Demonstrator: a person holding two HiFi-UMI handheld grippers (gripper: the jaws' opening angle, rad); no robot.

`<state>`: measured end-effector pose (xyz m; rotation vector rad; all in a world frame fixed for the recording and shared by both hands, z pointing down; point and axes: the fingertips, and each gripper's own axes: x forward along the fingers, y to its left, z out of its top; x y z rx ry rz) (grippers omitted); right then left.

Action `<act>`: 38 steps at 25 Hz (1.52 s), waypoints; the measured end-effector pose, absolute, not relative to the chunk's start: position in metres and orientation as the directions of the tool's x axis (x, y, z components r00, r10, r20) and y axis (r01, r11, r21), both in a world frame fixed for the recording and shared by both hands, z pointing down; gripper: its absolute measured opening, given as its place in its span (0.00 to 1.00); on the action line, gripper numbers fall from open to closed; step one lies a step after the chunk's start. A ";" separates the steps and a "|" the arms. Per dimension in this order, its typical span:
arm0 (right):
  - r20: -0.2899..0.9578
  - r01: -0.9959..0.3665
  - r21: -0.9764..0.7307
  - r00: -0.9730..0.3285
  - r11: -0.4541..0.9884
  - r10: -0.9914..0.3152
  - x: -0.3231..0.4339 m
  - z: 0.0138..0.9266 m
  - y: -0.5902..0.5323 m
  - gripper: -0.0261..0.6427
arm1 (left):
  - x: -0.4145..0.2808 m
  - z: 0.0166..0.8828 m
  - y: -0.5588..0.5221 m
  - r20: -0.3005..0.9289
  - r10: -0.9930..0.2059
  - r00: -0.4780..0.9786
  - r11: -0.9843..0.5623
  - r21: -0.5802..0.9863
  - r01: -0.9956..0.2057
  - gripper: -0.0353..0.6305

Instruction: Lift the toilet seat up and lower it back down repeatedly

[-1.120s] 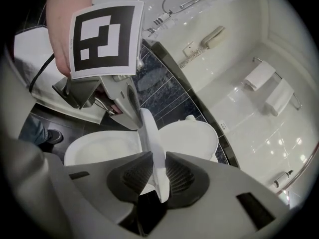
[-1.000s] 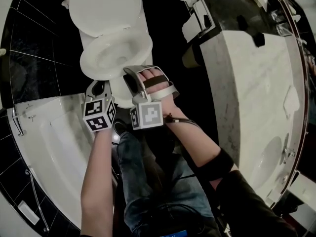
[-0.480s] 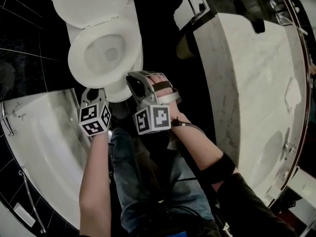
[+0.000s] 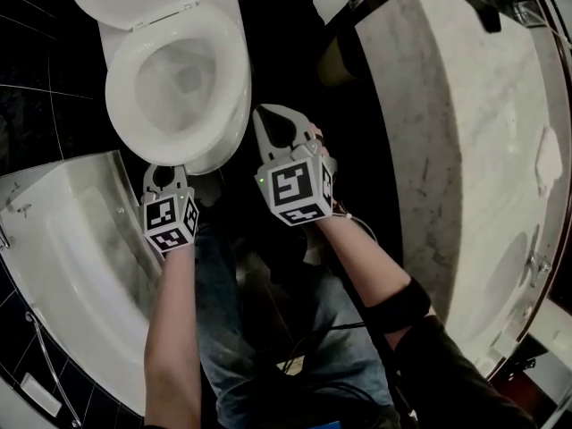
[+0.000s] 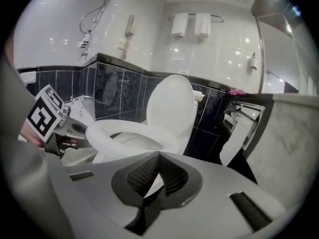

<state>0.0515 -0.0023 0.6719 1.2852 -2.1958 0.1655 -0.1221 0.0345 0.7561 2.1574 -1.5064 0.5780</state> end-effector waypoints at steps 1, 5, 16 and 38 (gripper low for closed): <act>0.541 -0.848 0.154 -0.358 0.508 -0.761 0.057 0.677 -0.003 0.06 | -0.122 0.764 0.038 0.572 -0.756 0.319 -0.310 0.115 -0.944 0.03; 0.546 -0.888 0.103 -0.326 0.449 -0.771 0.078 0.699 -0.003 0.06 | -0.120 0.792 0.048 0.576 -0.751 0.323 -0.320 0.111 -0.941 0.03; 0.563 -0.896 0.115 -0.297 0.428 -0.771 0.085 0.731 0.001 0.06 | -0.118 0.855 0.064 0.632 -0.702 0.329 -0.344 0.104 -0.933 0.03; 0.557 -0.894 0.139 -0.285 0.426 -0.780 0.090 0.696 0.007 0.06 | -0.123 0.880 0.109 0.841 -0.487 0.238 -0.288 0.103 -0.952 0.03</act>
